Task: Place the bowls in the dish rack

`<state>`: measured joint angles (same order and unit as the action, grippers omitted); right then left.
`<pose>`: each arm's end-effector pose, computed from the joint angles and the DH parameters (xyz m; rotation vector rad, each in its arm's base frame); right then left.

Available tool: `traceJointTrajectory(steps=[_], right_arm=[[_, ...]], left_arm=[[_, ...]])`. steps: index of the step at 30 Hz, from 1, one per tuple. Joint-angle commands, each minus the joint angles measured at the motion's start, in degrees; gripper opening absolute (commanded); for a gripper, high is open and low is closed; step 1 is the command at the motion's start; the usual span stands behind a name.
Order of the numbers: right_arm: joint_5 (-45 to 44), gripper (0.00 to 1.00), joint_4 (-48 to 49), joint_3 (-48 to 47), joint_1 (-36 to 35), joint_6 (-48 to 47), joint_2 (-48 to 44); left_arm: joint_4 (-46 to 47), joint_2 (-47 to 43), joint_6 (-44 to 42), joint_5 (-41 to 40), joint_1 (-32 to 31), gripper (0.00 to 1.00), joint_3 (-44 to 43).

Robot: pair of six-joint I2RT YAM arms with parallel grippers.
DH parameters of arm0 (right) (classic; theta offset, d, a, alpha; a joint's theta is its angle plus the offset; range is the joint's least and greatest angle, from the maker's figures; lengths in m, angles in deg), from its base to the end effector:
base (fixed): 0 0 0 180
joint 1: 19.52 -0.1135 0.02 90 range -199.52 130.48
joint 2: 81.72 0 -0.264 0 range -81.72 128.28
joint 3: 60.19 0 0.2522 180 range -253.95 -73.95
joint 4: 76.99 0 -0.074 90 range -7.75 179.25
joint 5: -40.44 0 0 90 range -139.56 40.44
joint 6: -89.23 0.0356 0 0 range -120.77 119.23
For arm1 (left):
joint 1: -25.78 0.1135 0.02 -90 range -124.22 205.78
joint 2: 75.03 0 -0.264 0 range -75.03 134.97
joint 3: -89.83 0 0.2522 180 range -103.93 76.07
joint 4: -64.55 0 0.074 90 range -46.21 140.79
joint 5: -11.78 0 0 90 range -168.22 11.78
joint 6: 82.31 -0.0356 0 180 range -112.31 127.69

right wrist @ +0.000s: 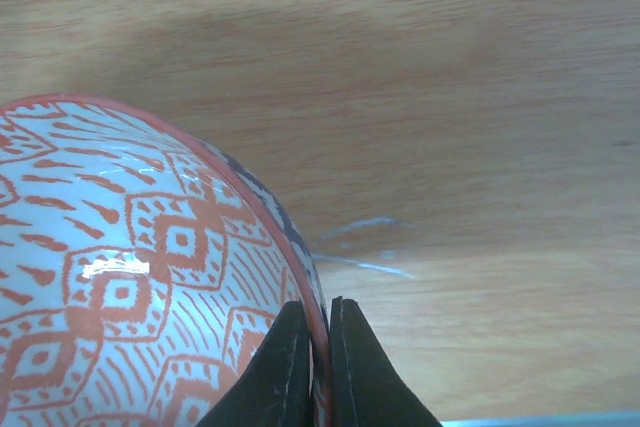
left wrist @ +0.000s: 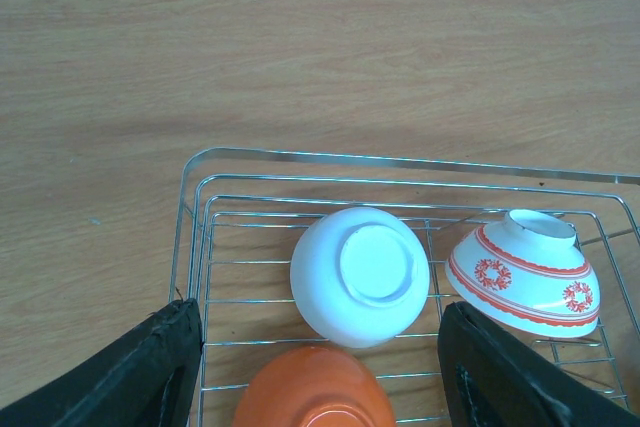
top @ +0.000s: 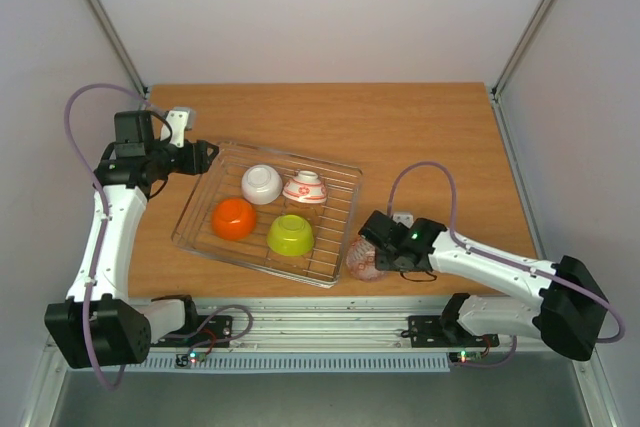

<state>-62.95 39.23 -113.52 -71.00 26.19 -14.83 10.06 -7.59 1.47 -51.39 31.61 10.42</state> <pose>0.1219 0.1399 0.1912 -0.5636 2.7666 -0.0587 0.2438 0.0087 0.3381 0.2426 2.2395 -0.4280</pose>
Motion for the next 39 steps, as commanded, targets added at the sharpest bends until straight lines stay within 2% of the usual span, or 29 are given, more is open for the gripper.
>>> traceJointTrajectory(steps=[1, 6, 8, 10, 14, 20, 23, 28, 39], right_arm=[[-9.6, 0.01, -12.4, -6.1, 0.2, -0.5, -3.1], [-19.6, 0.01, -22.9, -16.0, 0.2, -2.7, -5.7], [-22.1, 0.01, -23.5, -19.6, 0.2, -5.5, -6.3], [-22.9, 0.01, -20.1, -22.7, 0.2, -9.8, -6.4], [-20.5, 0.01, -10.7, -27.5, 0.2, -18.8, -2.5], [-15.5, 0.01, -0.1, -35.0, 0.3, -28.0, 10.5], [-13.1, 0.01, 4.0, -39.7, 0.2, -31.6, 16.6], [-9.8, 0.01, 7.2, -48.3, 0.2, -35.1, 24.3], [-2.2, 0.01, 8.9, -63.8, 0.0, -38.2, 36.2]], left_arm=[[0.3, 0.0, 0.4, 1.4, 0.3, 0.66, -0.7], [0.2, 0.1, 0.3, 2.0, 0.3, 0.66, -0.7], [0.2, 0.1, 0.2, 2.7, 0.3, 0.66, -0.6], [0.1, 0.2, 0.2, 4.0, 0.3, 0.66, -0.6], [-1.2, 0.9, -0.1, 6.5, 0.3, 0.66, -1.1], [-5.0, 2.0, -2.0, 15.8, 0.3, 0.68, -2.6], [-8.3, 3.5, -3.8, 22.2, 0.2, 0.68, -3.8], [-11.4, 4.2, -5.7, 28.4, -0.3, 0.68, -4.8], [-12.6, 4.7, -8.4, 27.4, -2.7, 0.68, -4.8]])
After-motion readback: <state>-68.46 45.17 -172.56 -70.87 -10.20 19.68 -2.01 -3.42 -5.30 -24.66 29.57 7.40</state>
